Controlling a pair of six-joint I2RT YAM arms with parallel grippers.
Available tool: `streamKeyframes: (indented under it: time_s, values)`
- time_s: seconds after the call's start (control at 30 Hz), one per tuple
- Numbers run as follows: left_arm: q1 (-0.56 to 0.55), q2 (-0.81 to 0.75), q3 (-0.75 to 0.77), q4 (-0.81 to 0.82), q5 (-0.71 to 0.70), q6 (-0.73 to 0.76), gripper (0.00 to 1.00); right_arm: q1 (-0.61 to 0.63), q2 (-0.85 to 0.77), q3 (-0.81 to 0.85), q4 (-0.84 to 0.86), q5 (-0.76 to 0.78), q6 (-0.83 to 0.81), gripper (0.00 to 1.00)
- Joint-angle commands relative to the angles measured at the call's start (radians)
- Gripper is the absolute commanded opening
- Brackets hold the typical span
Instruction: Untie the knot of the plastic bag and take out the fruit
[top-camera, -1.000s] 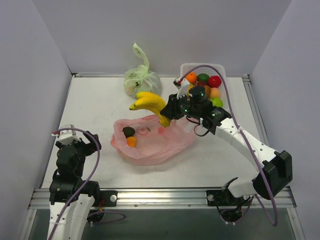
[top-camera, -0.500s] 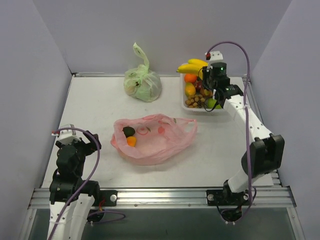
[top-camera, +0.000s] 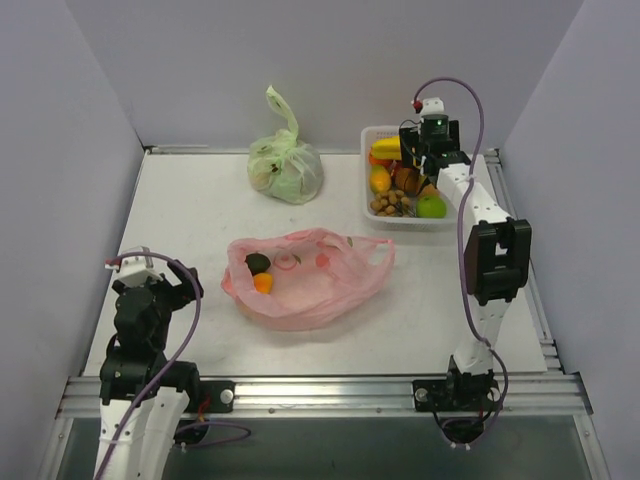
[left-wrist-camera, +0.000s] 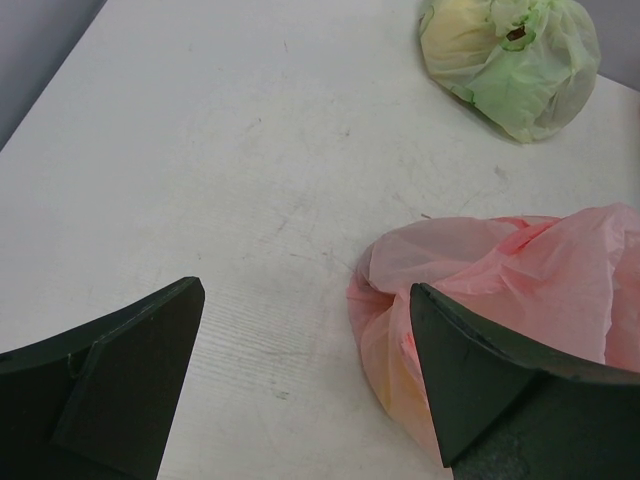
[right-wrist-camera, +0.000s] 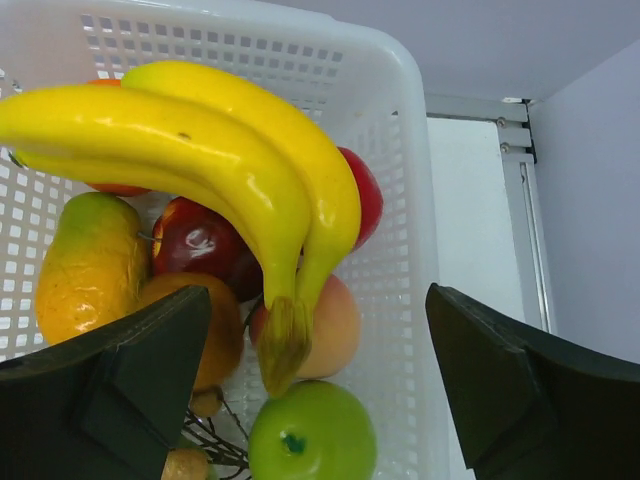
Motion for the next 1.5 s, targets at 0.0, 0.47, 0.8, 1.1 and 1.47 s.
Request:
streamKeyframes:
  time_s: [0.0, 0.47, 0.8, 1.1, 1.47]
  values:
    - [0.008, 0.023, 0.019, 0.039, 0.020, 0.010, 0.96, 0.004, -0.053, 0.045, 0.019, -0.015, 0.016, 0.94]
    - [-0.004, 0.133, 0.171, -0.059, 0.224, -0.114, 0.97, 0.126, -0.555, -0.329, -0.130, -0.211, 0.255, 0.99]
    - [-0.052, 0.345, 0.372, -0.274, 0.357, -0.214, 0.98, 0.347, -0.817, -0.596, -0.157, -0.288, 0.411, 0.99]
    - [-0.344, 0.601, 0.516, -0.335, 0.163, -0.331, 0.97, 0.542, -0.913, -0.732, -0.144, -0.300, 0.484, 0.99]
    - [-0.581, 0.707, 0.378, -0.378, -0.167, -0.575, 0.80, 0.709, -0.876, -0.841, 0.039, -0.355, 0.605, 0.98]
